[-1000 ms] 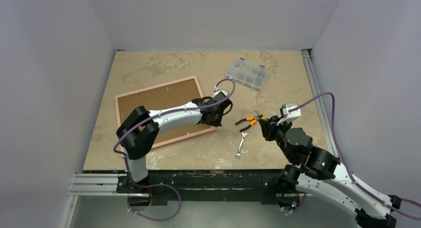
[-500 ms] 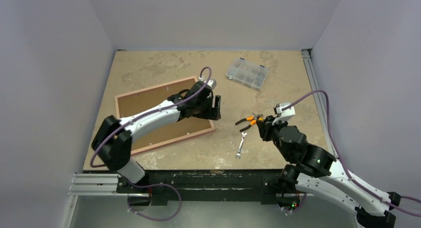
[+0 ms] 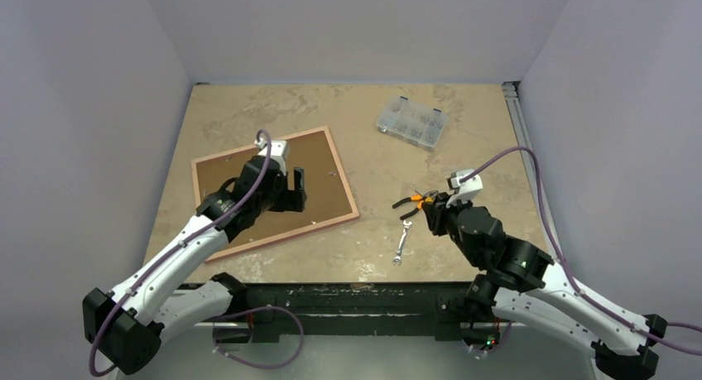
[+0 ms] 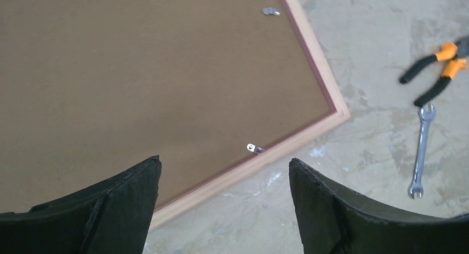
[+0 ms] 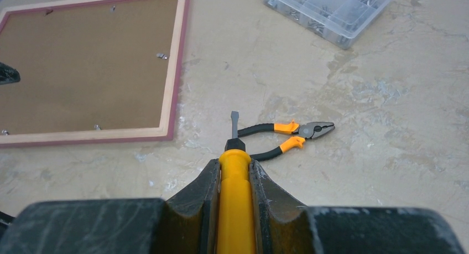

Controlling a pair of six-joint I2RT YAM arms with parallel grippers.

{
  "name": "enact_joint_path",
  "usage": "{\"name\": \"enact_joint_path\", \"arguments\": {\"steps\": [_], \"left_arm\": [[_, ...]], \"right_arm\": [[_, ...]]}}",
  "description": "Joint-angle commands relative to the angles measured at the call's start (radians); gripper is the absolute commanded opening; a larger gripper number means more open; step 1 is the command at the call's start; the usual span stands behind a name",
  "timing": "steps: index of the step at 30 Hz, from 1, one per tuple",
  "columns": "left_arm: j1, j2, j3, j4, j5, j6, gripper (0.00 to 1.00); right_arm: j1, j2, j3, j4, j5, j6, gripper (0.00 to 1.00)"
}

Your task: Take the photo out of the frame

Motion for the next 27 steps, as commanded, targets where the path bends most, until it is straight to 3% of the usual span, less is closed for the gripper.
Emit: {"name": "enact_joint_path", "arguments": {"steps": [1,8,15,21,27], "left_arm": [[0.103,-0.030,-0.015,0.009,0.026,-0.068,0.83],[0.154,0.008,-0.032,-0.011,0.120,-0.150,0.83],[0.132,-0.011,-0.196,0.078,0.284,-0.190,0.85],[-0.105,0.081,-0.153,-0.004,0.002,-0.151,0.86],[-0.180,0.266,-0.101,0.002,-0.159,-0.118,0.85]], "right_arm": [[-0.001,0.011,0.011,0.045,-0.010,-0.011,0.00],[-0.001,0.038,0.003,0.074,-0.103,-0.029,0.00],[0.001,0.325,0.077,0.081,-0.349,-0.106,0.00],[-0.001,0.355,0.090,0.116,-0.414,-0.128,0.00],[0.000,0.351,0.088,0.105,-0.422,-0.122,0.00]]}}
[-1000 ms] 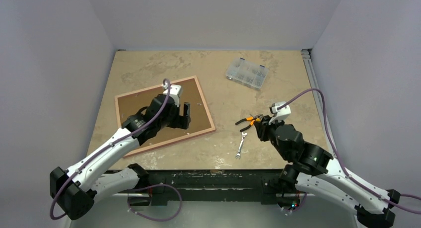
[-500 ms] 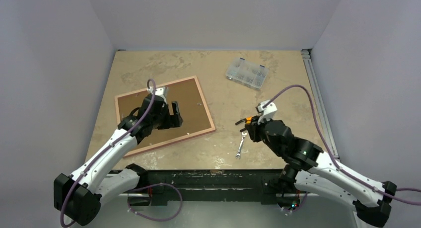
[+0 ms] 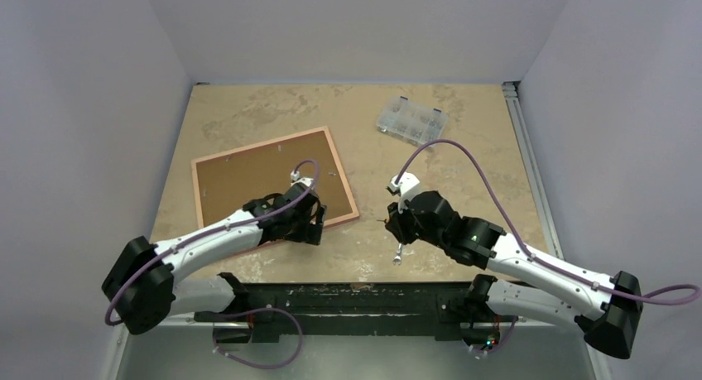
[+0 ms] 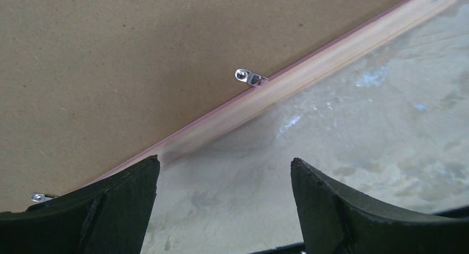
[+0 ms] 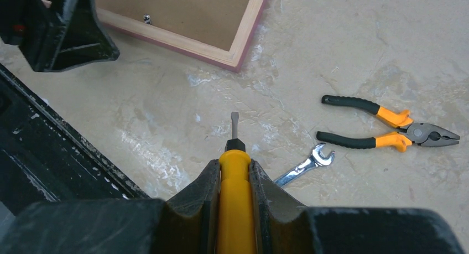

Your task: Take the photo out of the frame

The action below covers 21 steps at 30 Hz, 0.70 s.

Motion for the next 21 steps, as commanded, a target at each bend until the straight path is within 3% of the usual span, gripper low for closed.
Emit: {"name": "enact_joint_path", "arguments": {"steps": [1,9,14,21], "left_arm": [[-0.031,0.102,0.067,0.010,-0.170,0.033,0.85],[-0.043,0.280,0.165,-0.060,-0.225,-0.018,0.85],[-0.047,0.330,0.143,-0.007,-0.125,-0.047,0.67],[-0.049,0.374,0.168,0.053,-0.047,-0.049,0.35]], "right_arm": [[0.000,-0.018,0.046,0.028,-0.027,-0.009,0.00],[-0.001,-0.065,0.012,0.027,-0.018,0.015,0.00],[-0.001,-0.061,0.021,0.022,-0.011,0.014,0.00],[0.000,-0.043,0.028,0.029,-0.015,0.007,0.00]]}}
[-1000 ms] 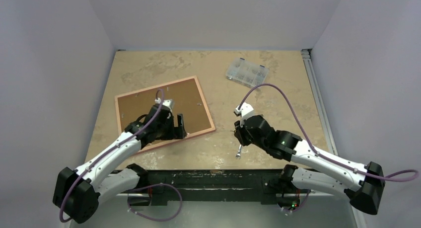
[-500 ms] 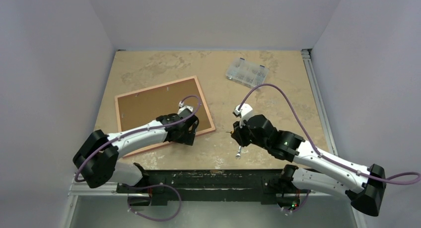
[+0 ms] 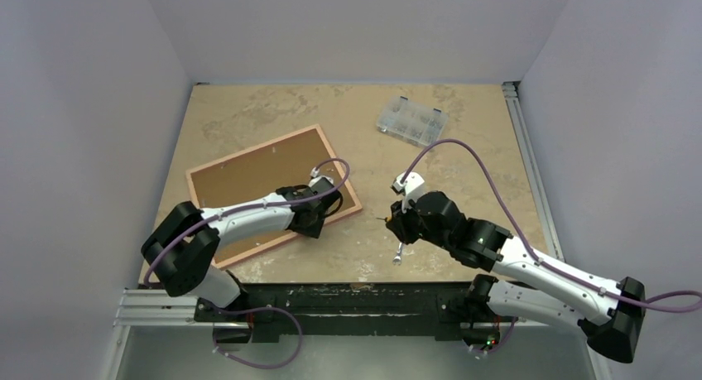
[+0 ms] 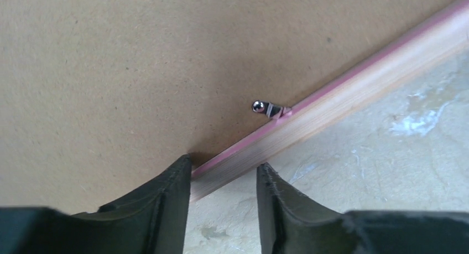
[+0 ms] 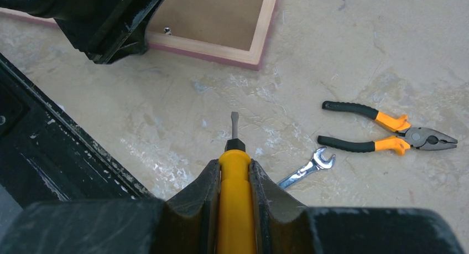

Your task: Take the photo out of the frame

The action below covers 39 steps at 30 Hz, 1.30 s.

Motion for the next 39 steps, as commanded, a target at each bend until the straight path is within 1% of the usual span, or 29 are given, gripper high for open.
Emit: {"name": "enact_joint_path", "arguments": {"steps": [1,3,6,7,9,13,18,21,24,27,30,31,35,36,39], "left_arm": [[0.003,0.047,0.040,0.087,0.105,-0.084,0.33],[0.005,0.062,0.085,0.094,0.118,-0.081,0.29],[0.010,0.102,0.170,0.102,0.146,-0.079,0.20],[0.014,0.118,0.201,0.102,0.155,-0.086,0.14],[0.027,0.150,0.253,0.110,0.175,-0.113,0.00],[0.066,0.212,0.322,0.140,0.225,-0.187,0.00],[0.108,0.265,0.355,0.184,0.267,-0.303,0.00],[0.117,0.280,0.374,0.211,0.298,-0.319,0.00],[0.117,0.232,0.343,0.273,0.322,-0.310,0.00],[0.117,0.140,0.259,0.329,0.328,-0.276,0.16],[0.121,0.027,0.181,0.341,0.333,-0.231,0.33],[0.122,-0.011,0.152,0.340,0.333,-0.214,0.38],[0.123,-0.155,0.027,0.305,0.359,-0.165,0.52],[0.123,-0.187,-0.008,0.292,0.370,-0.158,0.55],[0.122,-0.278,-0.124,0.277,0.409,-0.165,0.59]], "right_arm": [[-0.001,0.008,0.029,0.027,-0.005,-0.001,0.00],[0.000,0.010,0.033,0.026,-0.003,-0.001,0.00],[-0.001,0.014,0.036,0.025,0.001,-0.001,0.00],[-0.001,0.015,0.039,0.023,0.000,0.000,0.00],[-0.001,0.017,0.046,0.014,0.002,0.003,0.00],[-0.001,0.014,0.056,-0.006,0.008,0.010,0.00],[0.000,0.005,0.060,-0.026,0.022,0.020,0.00],[-0.001,0.011,0.066,-0.032,0.025,0.027,0.00],[-0.001,0.027,0.075,-0.033,0.030,0.038,0.00],[0.000,0.058,0.083,-0.026,0.026,0.049,0.00],[-0.001,0.102,0.092,-0.006,0.011,0.053,0.00],[0.000,0.118,0.098,0.001,0.008,0.055,0.00],[-0.001,0.208,0.130,0.032,-0.009,0.057,0.00],[-0.001,0.237,0.142,0.040,-0.016,0.057,0.00],[-0.001,0.328,0.195,0.054,-0.043,0.050,0.00]]}}
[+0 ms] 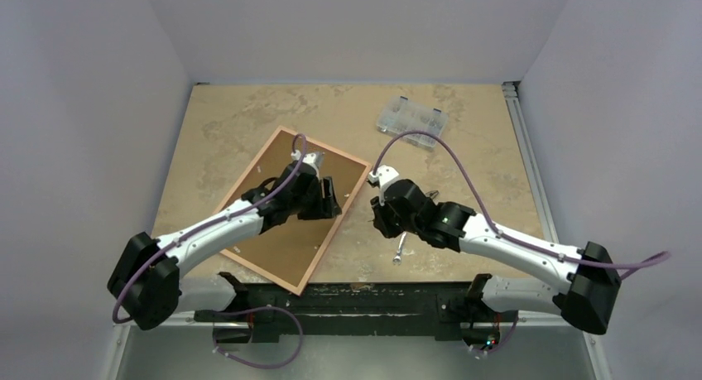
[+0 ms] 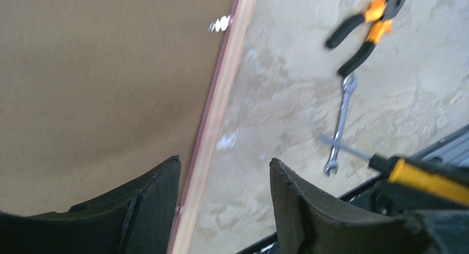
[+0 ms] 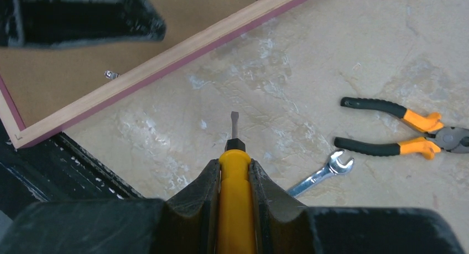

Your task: Take the photo out of the frame

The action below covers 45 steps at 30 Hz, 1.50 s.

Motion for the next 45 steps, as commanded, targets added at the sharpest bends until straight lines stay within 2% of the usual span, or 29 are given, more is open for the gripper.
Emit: {"name": "enact_joint_path", "arguments": {"steps": [1,7,13,20,31,38,45], "left_arm": [[0.003,-0.116,-0.167,-0.015,0.082,0.028,0.59],[-0.006,-0.280,-0.389,0.044,0.163,-0.082,0.61],[-0.043,-0.272,-0.458,0.105,0.172,-0.110,0.63],[-0.072,-0.273,-0.469,0.121,0.192,-0.113,0.62],[-0.089,-0.309,-0.509,0.149,0.207,-0.153,0.62],[-0.131,-0.188,-0.442,0.251,0.226,-0.175,0.62],[-0.142,-0.067,-0.327,0.292,0.214,-0.154,0.63]], "right_arm": [[0.000,0.114,0.119,0.069,-0.050,0.004,0.00],[-0.001,0.307,0.292,-0.007,-0.020,0.013,0.00],[-0.008,0.456,0.375,-0.105,0.092,0.055,0.00],[-0.039,0.529,0.386,-0.095,0.100,0.100,0.00],[-0.089,0.610,0.378,0.165,-0.001,0.039,0.00],[-0.143,0.647,0.425,0.229,-0.063,-0.008,0.00],[-0.188,0.609,0.419,0.174,-0.043,-0.034,0.00]]}}
